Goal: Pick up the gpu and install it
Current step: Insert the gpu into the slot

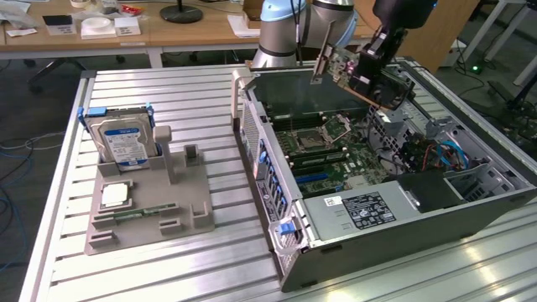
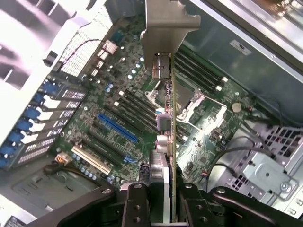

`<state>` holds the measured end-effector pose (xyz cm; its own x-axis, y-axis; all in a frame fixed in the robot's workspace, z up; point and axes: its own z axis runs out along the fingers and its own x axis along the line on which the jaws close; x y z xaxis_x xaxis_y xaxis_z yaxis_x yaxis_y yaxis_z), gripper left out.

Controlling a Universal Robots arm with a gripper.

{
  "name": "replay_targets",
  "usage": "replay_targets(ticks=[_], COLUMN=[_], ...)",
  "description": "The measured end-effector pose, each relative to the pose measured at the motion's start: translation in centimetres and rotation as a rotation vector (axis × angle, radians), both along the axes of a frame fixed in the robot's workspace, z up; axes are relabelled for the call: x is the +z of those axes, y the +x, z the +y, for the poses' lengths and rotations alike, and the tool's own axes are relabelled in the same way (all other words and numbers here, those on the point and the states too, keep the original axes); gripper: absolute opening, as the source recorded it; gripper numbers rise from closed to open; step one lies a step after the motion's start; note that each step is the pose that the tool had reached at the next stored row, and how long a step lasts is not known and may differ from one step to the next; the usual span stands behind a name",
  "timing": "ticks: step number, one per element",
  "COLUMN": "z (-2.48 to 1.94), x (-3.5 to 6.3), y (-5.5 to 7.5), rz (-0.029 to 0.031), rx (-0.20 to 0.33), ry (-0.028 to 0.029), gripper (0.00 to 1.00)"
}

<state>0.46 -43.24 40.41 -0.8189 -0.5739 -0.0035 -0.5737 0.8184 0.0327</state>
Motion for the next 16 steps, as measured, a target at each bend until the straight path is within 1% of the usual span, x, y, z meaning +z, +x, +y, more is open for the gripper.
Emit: replay_targets(ticks=[16], z=[0.0], x=[0.0], y=[0.0], rz=[0.0001], rx=[0.273], ry=[0.0], gripper=[0.28])
